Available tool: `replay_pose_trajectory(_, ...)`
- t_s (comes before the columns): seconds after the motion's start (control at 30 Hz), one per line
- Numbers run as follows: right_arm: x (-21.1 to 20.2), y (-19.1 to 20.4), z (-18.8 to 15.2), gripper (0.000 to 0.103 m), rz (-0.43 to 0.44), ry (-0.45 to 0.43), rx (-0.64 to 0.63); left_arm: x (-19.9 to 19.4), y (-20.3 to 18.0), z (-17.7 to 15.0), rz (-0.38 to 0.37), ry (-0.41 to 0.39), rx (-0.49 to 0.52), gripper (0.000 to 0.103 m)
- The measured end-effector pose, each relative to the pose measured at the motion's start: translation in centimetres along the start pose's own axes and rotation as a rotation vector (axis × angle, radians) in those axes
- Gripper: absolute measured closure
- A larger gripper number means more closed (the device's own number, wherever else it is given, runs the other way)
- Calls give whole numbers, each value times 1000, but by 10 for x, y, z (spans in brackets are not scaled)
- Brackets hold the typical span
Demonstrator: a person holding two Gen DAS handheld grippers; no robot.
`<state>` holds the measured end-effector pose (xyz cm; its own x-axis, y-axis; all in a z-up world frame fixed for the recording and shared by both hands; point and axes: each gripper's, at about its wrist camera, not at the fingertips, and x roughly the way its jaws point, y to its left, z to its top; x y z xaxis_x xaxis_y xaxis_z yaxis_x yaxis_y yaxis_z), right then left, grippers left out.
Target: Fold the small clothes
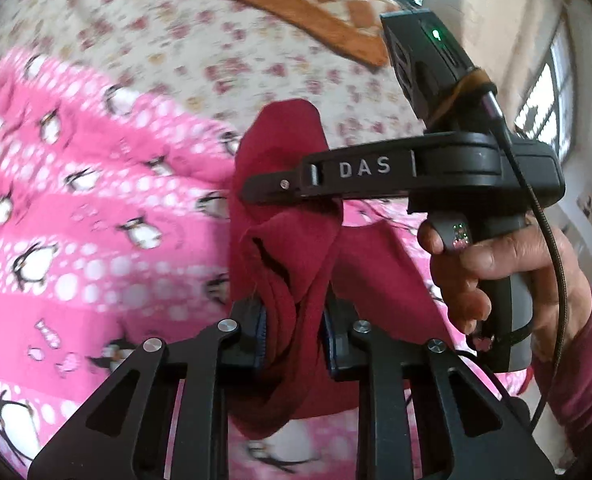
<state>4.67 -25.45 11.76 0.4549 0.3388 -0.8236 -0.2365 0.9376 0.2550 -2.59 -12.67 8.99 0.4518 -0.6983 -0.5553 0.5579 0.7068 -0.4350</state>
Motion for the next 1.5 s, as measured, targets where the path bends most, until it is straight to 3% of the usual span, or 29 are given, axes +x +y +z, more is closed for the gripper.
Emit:
replay_pose_trajectory(0.2, -56, -38, -18, 79, -28, -55, 41, 13, -60, 10, -57, 41, 76, 82)
replay_pose_trajectory(0.4, -87, -90, -48, 79, -93, -71, 105, 56, -122, 5, -66, 117, 138, 83)
replay_pose_trajectory(0.53, -85, -130, -68, 79, -114, -36, 154, 93, -143, -11, -56, 189, 133, 83)
replay_pose_trajectory(0.7, -53, -177, -99, 79, -157, 29, 233, 138, -159, -34, -13, 274, 135, 81)
replay_pose_trajectory(0.77, -40, -189, -108, 79, -157, 32, 281, 141, -163, -37, -16, 279, 142, 73)
replay_pose_trajectory(0.8, -37, -197, -113, 78, -141, 16, 312, 137, -166, -36, -30, 283, 155, 64)
replay_pose_trajectory(0.87, -44, -202, -118, 58, -160, -16, 335, 123, -169, -35, -86, 301, 187, 54)
replay_pose_trajectory(0.93, -60, -202, -123, 56, -208, -42, 323, 100, -165, -34, -106, 305, 219, 48)
replay_pose_trajectory(1.03, -91, -198, -133, 55, -246, -89, 321, 64, -149, -29, -83, 253, 257, 48)
replay_pose_trajectory(1.13, -120, -178, -143, 55, -194, -169, 292, 48, -127, -21, 45, 194, 247, 48)
replay_pose_trajectory(1.2, -127, -150, -145, 55, -144, -192, 217, 52, -110, -18, 117, 201, 199, 48)
replay_pose_trajectory(1.33, -105, -107, -146, 55, -130, -135, 99, 69, -85, -28, 171, 248, 118, 48)
replay_pose_trajectory(1.5, -80, -106, -198, 57, -249, -58, 112, 85, -73, -52, 153, 298, 94, 47)
